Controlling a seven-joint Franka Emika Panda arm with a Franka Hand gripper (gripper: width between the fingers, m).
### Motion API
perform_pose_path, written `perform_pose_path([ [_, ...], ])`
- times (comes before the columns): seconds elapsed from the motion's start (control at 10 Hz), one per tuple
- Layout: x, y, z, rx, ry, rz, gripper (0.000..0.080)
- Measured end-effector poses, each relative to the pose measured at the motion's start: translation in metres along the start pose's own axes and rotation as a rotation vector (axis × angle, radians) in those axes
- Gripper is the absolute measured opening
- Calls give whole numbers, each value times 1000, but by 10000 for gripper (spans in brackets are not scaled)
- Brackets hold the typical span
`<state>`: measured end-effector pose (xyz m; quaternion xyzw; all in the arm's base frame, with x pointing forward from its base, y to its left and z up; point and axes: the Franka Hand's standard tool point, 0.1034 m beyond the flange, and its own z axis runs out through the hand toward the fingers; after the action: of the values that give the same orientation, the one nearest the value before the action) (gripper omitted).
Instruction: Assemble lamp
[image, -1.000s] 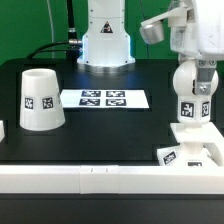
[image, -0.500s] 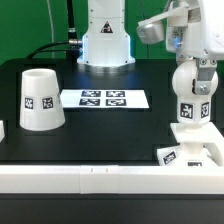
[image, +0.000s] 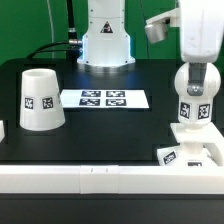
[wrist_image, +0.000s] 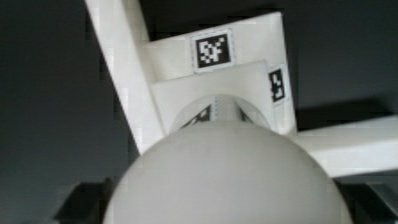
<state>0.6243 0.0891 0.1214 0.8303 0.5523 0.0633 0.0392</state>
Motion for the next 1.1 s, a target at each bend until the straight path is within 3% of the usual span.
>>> perform_pose_path([
  [0.4,2,3,1,16,3,425,577],
  [1.1,2,3,1,21,6,792,577],
])
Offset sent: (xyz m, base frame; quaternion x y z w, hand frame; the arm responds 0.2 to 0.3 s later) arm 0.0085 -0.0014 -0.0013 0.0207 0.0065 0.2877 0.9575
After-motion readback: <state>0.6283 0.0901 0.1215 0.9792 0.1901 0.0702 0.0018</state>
